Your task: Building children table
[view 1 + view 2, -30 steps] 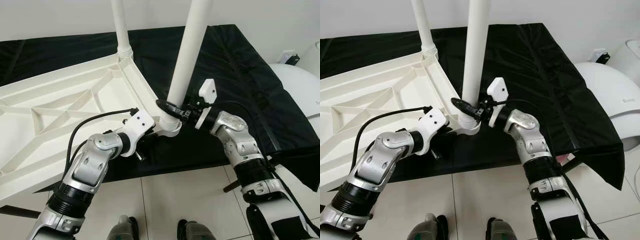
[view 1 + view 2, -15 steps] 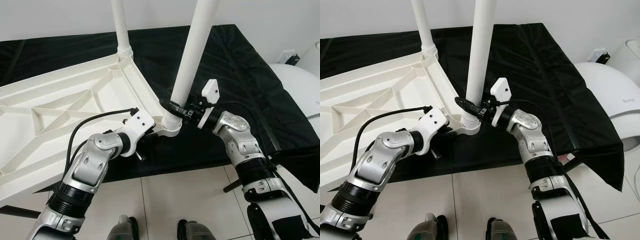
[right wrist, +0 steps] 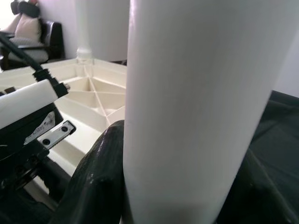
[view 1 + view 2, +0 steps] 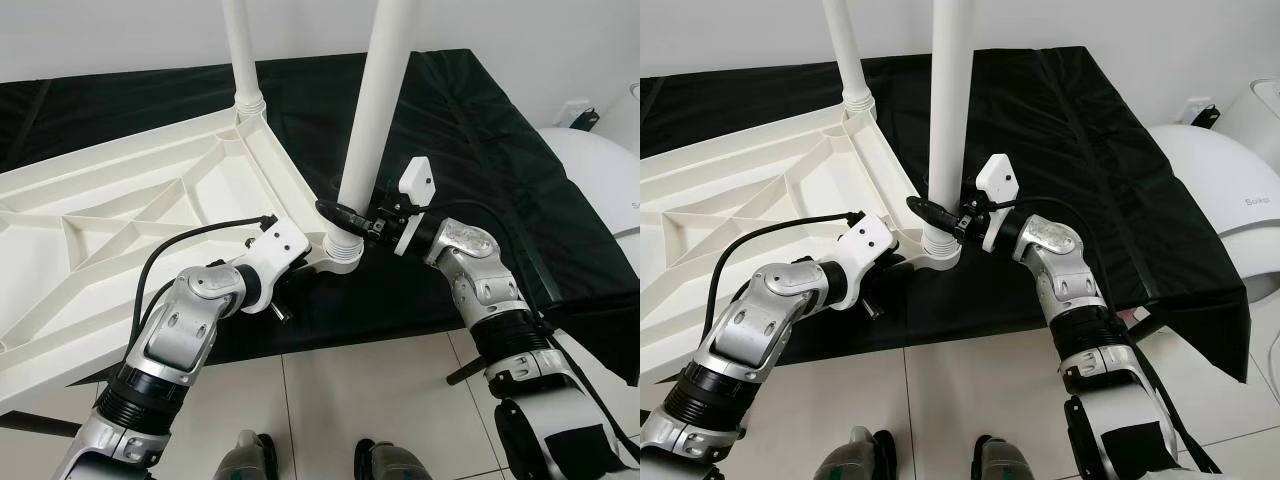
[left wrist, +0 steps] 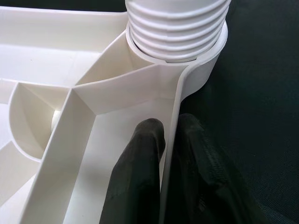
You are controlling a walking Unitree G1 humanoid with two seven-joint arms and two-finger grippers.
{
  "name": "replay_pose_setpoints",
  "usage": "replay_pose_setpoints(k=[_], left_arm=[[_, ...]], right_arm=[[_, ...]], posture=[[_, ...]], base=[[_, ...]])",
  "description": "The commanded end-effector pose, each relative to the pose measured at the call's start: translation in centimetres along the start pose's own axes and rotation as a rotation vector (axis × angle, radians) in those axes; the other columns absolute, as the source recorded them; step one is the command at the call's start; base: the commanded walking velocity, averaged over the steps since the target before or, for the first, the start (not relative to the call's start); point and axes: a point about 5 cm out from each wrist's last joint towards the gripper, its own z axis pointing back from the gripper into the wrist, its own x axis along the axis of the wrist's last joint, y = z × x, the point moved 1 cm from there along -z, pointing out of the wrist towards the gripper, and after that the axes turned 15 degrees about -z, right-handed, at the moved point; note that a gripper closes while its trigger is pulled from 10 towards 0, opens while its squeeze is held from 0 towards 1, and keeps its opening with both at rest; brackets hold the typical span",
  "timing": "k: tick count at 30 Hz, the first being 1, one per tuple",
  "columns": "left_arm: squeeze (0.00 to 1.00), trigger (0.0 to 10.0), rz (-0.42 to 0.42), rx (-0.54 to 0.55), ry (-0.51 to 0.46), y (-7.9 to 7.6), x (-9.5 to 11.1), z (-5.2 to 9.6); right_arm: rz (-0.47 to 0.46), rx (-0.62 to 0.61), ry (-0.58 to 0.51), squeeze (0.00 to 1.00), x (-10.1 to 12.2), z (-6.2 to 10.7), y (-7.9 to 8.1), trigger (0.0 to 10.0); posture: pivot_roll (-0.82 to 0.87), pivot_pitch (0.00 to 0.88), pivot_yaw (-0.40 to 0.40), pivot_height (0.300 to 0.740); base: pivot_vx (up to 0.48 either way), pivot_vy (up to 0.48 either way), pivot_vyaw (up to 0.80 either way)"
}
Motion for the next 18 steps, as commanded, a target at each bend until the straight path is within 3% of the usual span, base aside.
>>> replay_pose_setpoints(k=[1, 18], left_arm=[[0.0, 10.0, -0.001, 0.034, 0.003, 0.03, 0.23, 0.13], [0.0, 10.0, -0.001, 0.036, -0.003, 0.05, 0.47, 0.27]], right_arm=[[-0.014, 0.035, 0.06, 0.0, -1.13, -0.16, 0.3, 10.0], [-0.012, 0.083, 0.115, 0.0, -1.89, -0.19, 0.29, 10.0]], posture=[[-0.07, 0.181, 0.006, 0.74], [-0.07, 0.185, 0.006, 0.74]], base=[[0.0, 0.0, 0.0], [0.0, 0.0, 0.0]])
